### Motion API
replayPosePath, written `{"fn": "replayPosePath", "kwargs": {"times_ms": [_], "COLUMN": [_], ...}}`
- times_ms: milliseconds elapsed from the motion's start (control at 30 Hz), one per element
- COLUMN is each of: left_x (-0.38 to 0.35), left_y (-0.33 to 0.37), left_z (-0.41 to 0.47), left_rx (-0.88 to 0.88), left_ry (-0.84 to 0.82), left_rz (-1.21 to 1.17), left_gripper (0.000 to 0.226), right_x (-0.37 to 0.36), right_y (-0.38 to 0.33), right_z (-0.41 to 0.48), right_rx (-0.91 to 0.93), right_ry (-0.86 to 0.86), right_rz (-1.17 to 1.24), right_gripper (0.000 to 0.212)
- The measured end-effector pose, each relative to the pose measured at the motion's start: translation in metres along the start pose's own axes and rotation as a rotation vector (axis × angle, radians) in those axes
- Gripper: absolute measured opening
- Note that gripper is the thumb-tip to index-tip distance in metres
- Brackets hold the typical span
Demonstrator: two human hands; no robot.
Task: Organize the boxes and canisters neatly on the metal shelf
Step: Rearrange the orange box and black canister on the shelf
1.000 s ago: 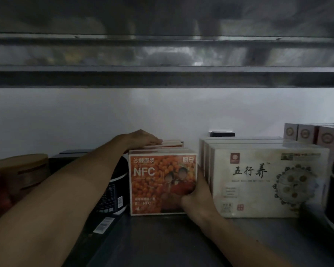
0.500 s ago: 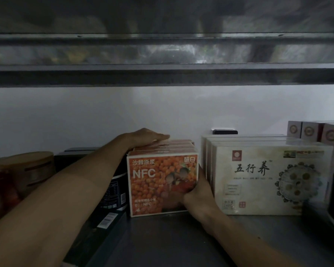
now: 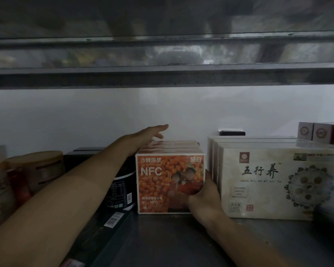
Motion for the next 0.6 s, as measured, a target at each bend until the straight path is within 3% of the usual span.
{"fn": "replayPosePath", "kwargs": {"times_ms": [267, 600], "left_x": [-0.0078, -0.0102], "left_y": [0.0039, -0.0019], "left_z": [-0.0011, 0.0001], "left_rx": [-0.004, 0.027], "left_ry": [-0.005, -0.031], "left_rz": [-0.151, -0.069], "left_gripper": [0.051, 0.05], "right_x": [0.0006, 0.0011], "right_y": [-0.0044, -0.0061], "right_z": [-0.0039, -0.0045], "right_rx": [0.031, 0.035], "right_ry": [0.025, 0.039], "right_rz": [-0.024, -0.008], "right_gripper": [0.086, 0.085]}}
Point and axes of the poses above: each hand's wrist, its own z-axis towards the middle knuckle, its own x-axis out of the back of the hand, y = z × x, the point moved 4 cm from there along z, towards the middle knuckle, and after that the axes turned 14 degrees about z, right-handed, at the moved point
